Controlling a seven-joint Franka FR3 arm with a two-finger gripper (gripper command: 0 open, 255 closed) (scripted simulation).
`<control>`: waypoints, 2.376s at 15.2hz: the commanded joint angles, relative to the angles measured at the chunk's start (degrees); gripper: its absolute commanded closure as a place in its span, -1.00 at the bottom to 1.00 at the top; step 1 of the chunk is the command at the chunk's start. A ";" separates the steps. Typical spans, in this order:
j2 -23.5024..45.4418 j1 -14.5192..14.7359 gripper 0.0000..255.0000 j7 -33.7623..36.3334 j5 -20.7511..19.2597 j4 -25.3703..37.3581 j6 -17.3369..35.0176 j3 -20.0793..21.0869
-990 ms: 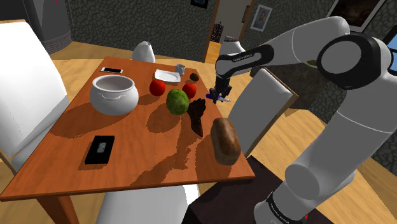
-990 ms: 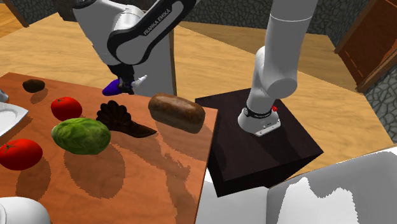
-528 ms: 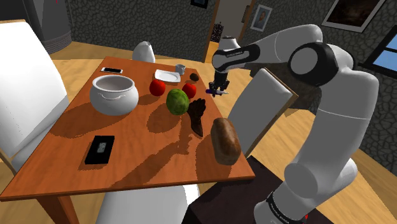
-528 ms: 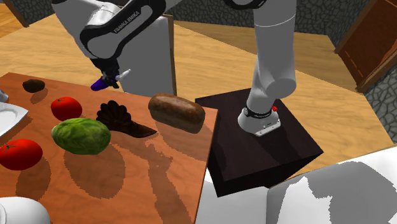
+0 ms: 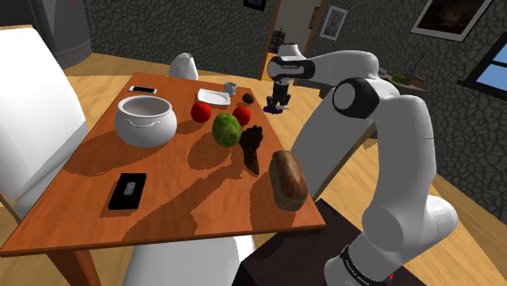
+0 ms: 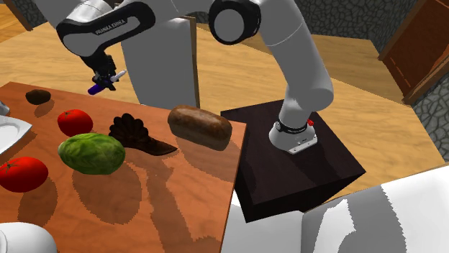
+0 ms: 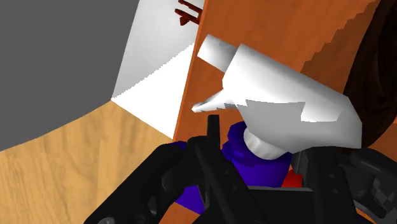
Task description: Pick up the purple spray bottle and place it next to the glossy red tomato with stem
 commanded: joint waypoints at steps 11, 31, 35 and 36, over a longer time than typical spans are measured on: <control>15.49 -0.55 1.00 -2.19 0.40 20.54 -4.74 -0.50; 19.86 -0.75 1.00 -0.27 -0.21 12.96 7.08 -0.73; 21.59 -0.74 1.00 0.01 -0.32 12.96 8.79 -0.81; 22.06 -0.74 1.00 0.08 -0.34 13.04 9.18 -0.83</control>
